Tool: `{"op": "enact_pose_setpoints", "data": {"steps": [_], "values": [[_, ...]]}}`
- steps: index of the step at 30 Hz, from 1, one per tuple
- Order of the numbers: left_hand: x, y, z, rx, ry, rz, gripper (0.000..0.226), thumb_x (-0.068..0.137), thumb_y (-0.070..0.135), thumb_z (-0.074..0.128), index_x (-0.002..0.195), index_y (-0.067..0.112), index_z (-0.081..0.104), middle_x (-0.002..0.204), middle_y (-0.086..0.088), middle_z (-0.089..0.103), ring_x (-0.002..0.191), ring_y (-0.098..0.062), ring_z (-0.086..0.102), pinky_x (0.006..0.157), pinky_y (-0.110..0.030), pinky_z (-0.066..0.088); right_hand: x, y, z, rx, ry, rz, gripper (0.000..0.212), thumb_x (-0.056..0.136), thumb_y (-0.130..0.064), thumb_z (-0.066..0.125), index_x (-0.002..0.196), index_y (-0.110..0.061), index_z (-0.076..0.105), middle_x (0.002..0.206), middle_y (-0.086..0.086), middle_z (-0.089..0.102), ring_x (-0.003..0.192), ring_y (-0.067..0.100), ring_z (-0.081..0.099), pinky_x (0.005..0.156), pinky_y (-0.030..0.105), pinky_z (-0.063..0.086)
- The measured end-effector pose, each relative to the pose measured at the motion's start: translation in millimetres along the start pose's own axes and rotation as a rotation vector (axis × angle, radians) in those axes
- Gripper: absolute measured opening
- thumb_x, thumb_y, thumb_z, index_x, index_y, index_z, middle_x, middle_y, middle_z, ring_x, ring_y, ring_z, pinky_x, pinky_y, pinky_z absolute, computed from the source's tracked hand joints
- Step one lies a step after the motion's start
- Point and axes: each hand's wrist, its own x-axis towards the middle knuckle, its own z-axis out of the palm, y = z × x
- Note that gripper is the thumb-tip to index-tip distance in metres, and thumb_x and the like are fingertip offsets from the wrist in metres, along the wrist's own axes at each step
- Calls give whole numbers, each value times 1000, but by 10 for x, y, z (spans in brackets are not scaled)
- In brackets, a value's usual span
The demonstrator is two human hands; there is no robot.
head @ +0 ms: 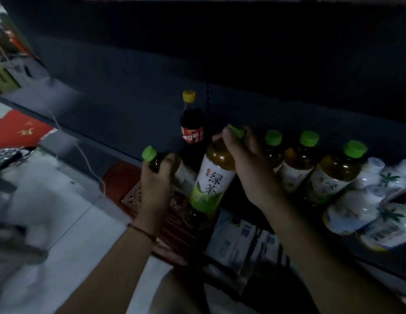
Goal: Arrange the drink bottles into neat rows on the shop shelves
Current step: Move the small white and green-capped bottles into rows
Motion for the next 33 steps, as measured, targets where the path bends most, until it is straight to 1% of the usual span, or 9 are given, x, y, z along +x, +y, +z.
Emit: {"op": "enact_pose_setpoints", "data": {"steps": [5, 6, 9, 12, 15, 18, 23, 28, 33], "values": [[-539, 881, -408, 75, 56, -251, 22, 96, 20, 59, 110, 4, 62, 93, -12, 69, 80, -22, 66, 63, -25, 55, -491, -633, -46, 81, 193, 474, 94, 55, -84, 67, 130, -28, 57, 128, -13, 57, 120, 14, 54, 105, 39, 41], [-622, 1118, -490, 34, 73, -308, 25, 94, 24, 63, 114, 9, 62, 98, -12, 72, 84, -26, 69, 67, -30, 59, -586, -828, -65, 116, 232, 570, 91, 54, -79, 73, 126, -25, 60, 125, -10, 59, 117, 16, 56, 101, 38, 44], [-827, 1935, -732, 10, 3, -342, 38, 90, 35, 69, 120, 12, 61, 105, -9, 73, 93, -27, 72, 76, -40, 60, -905, -1522, -80, 132, 349, 707, 44, 70, -38, 82, 103, -14, 67, 100, 0, 67, 97, 22, 63, 87, 37, 52], [-923, 2617, -950, 96, -86, -317, 40, 86, 38, 72, 116, 14, 61, 106, -8, 72, 96, -24, 71, 78, -37, 59, -1171, -2178, -19, 80, 358, 638, 8, 76, -23, 78, 79, -19, 71, 85, 4, 71, 86, 24, 67, 80, 39, 55], [-862, 3053, -1160, 168, -147, -241, 36, 85, 37, 74, 111, 16, 61, 102, -9, 70, 92, -23, 70, 74, -34, 58, -1262, -2673, 90, 51, 321, 569, 9, 78, -25, 77, 69, -27, 74, 82, 2, 74, 86, 23, 69, 80, 38, 54], [-710, 3343, -1315, 130, -202, -189, 24, 91, 25, 70, 106, 8, 61, 94, -14, 69, 87, -27, 69, 66, -26, 55, -1320, -3053, 252, 26, 264, 471, 8, 81, -23, 75, 73, -26, 75, 86, 6, 74, 87, 27, 70, 79, 41, 55], [-325, 3890, -1465, 108, -284, -67, 20, 89, 29, 71, 104, 23, 60, 90, -4, 67, 77, -7, 67, 70, -28, 54, -1289, -3628, 521, 8, 375, 277, 1, 85, -19, 72, 85, -20, 71, 89, 3, 70, 81, 18, 67, 61, 27, 49], [93, 4415, -1339, 65, -362, 91, 22, 88, 38, 71, 103, 25, 61, 96, -2, 67, 85, -10, 66, 76, -31, 53, -1096, -4202, 527, 42, 540, 99, 9, 83, -18, 73, 76, -22, 69, 85, 6, 71, 79, 22, 66, 63, 30, 50], [368, 4783, -943, 16, -485, 187, 32, 84, 42, 67, 105, 18, 60, 93, 2, 66, 85, -10, 66, 72, -25, 52, -888, -4590, 364, 61, 591, -15, 9, 81, -20, 74, 75, -25, 69, 85, 4, 71, 86, 22, 67, 82, 42, 54]]}}
